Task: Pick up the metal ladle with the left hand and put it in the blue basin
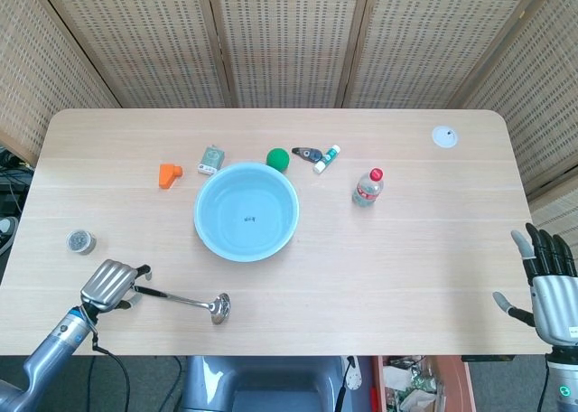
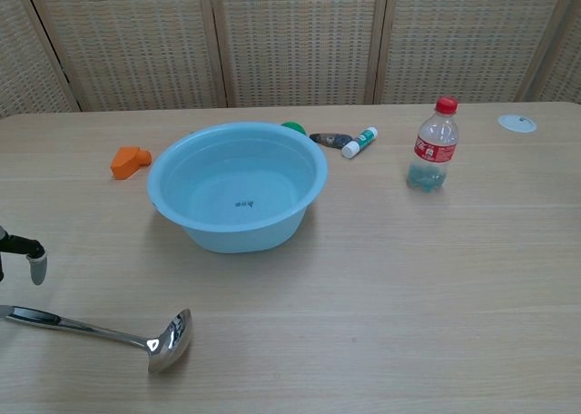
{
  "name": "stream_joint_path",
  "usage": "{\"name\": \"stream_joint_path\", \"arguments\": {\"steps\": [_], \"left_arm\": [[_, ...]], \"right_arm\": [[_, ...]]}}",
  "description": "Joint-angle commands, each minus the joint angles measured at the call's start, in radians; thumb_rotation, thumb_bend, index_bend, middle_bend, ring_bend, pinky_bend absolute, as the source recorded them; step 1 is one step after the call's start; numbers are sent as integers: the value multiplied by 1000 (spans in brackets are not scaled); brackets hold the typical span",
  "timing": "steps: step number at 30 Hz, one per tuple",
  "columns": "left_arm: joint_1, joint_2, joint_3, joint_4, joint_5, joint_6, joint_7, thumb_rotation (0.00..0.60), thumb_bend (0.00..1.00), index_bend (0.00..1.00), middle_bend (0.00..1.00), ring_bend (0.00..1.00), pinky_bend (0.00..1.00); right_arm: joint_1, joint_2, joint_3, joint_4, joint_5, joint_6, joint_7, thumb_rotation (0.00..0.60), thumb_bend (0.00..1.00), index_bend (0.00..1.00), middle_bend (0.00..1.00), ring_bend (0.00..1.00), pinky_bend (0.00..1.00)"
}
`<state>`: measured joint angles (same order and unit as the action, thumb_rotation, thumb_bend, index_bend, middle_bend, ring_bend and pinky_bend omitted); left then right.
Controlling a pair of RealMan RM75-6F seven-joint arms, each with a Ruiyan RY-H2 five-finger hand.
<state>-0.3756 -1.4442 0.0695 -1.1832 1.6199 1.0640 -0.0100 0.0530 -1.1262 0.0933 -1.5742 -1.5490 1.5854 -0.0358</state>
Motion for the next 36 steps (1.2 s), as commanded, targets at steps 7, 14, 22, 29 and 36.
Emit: {"name": "stream_joint_path", "arguments": {"steps": [7,14,22,29,36], "left_arm": [[-11,-19,13,6,-14,-21,26,600,334,439,1000,973,1000],[-19,-47,12,29,-36,-40,49,600,333,439,1000,973,1000],[-30,-72,19,47,-52,-68,55,600,333,439,1000,973,1000],[-36,-81,23,52,-60,-76,63,600,333,439,1000,973,1000],[-38,-86,29,61,-75,-92,74,600,333,445,1000,973,1000]], "right_arm": [[2,1,-1,0,2,-7,4,600,0,0,0,0,0],[1,4,-1,0,5,-8,9,600,0,0,0,0,0],[3,5,0,1,11,-14,17,600,0,0,0,0,0],[4,6,2,3,15,-16,23,600,0,0,0,0,0],[5,6,-1,2,13,-20,23,600,0,0,0,0,0]]}}
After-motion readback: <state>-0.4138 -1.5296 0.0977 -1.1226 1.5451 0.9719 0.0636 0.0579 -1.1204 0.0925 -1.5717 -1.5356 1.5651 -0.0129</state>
